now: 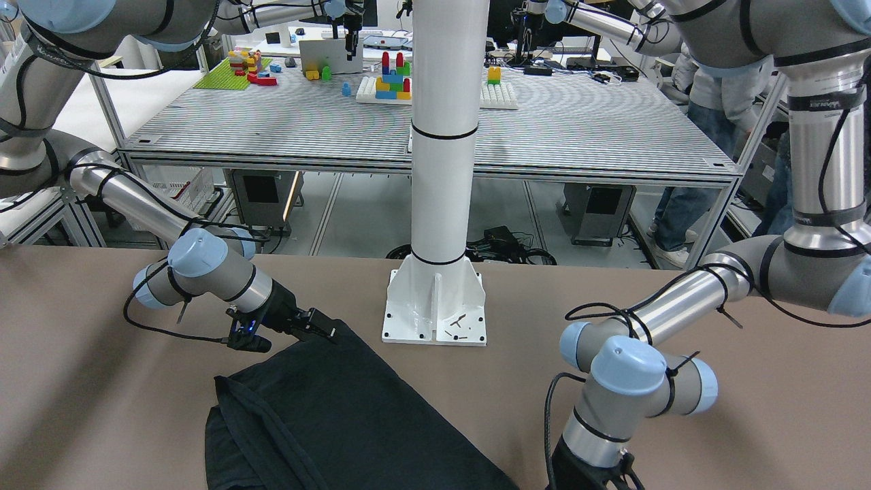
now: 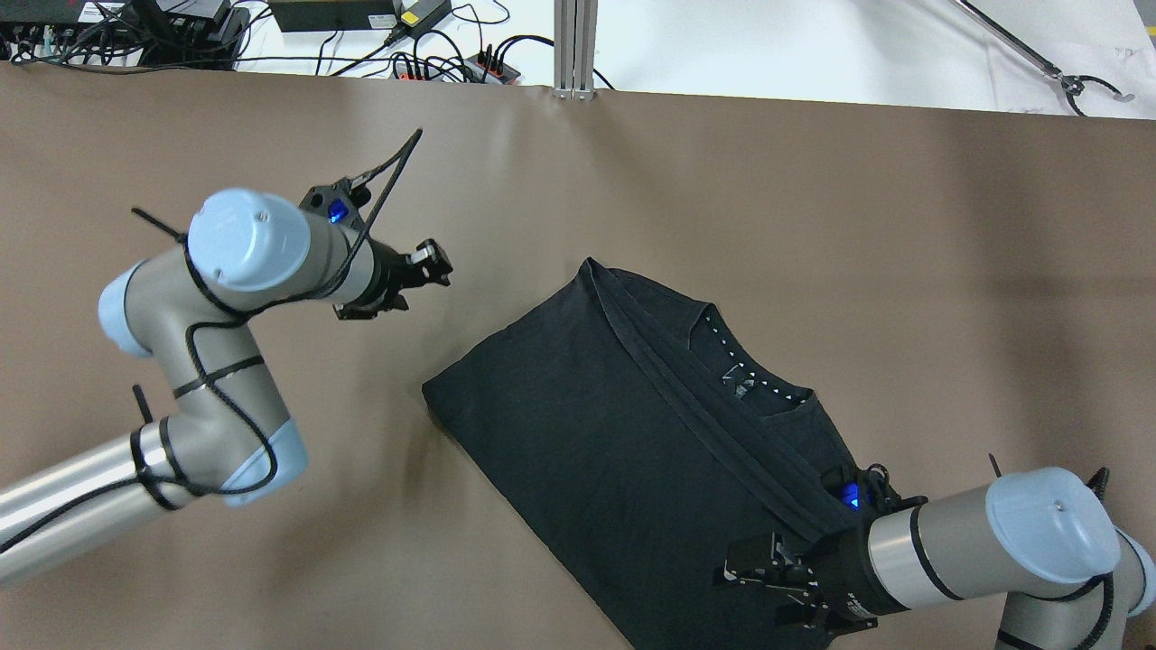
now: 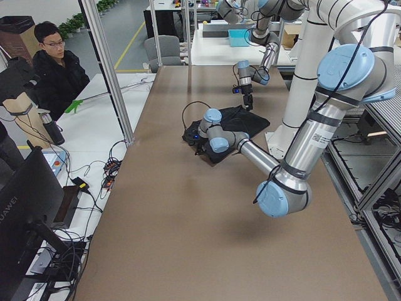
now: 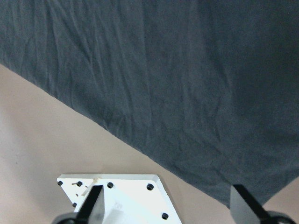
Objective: Fold clothes
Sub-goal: 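Move the left gripper to the shirt corner nearest it and grasp it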
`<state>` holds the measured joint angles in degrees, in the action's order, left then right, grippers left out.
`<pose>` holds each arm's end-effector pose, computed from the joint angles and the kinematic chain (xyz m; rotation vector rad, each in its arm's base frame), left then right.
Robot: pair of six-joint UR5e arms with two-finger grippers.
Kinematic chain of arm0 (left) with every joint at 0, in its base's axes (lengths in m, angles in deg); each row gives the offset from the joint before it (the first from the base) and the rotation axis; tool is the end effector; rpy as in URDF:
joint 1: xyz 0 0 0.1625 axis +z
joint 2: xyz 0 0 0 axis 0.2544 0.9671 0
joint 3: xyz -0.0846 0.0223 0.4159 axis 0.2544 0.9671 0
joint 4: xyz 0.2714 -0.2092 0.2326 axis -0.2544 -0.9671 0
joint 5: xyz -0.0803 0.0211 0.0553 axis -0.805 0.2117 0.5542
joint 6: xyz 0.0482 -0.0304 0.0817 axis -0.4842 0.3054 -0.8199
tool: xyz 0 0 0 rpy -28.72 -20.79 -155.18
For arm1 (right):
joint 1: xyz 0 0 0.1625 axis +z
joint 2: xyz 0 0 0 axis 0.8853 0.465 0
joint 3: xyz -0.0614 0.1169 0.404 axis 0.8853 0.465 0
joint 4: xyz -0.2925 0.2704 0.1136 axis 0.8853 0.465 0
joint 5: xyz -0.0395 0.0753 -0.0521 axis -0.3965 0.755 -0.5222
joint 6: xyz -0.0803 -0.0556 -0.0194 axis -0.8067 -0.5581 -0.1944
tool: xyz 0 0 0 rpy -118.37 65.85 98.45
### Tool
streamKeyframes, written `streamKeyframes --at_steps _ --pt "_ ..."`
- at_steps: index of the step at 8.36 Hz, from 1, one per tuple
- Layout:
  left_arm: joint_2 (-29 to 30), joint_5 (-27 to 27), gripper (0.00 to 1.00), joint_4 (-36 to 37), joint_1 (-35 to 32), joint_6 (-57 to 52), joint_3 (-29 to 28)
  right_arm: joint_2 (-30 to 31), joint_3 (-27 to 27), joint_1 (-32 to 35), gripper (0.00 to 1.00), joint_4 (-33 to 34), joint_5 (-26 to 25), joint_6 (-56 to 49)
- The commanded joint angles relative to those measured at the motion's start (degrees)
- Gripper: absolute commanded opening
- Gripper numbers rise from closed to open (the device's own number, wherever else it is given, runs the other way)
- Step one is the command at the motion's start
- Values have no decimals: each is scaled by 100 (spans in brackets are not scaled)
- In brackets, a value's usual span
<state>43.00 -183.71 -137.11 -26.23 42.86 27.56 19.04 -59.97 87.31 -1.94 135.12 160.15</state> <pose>0.4391 -0.5267 0.2649 0.1202 1.0981 -0.6043 -0.3822 -0.2672 0.3541 -0.3794 -1.2895 0.2504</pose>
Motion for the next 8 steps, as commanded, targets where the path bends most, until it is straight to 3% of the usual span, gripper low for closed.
streamKeyframes --at_steps 1,8 --pt "-782 615 69 -18 851 539 818 -242 6 135 95 560 -293 -11" --pt "-765 703 65 -545 1038 601 187 -261 -20 143 95 580 -347 -11"
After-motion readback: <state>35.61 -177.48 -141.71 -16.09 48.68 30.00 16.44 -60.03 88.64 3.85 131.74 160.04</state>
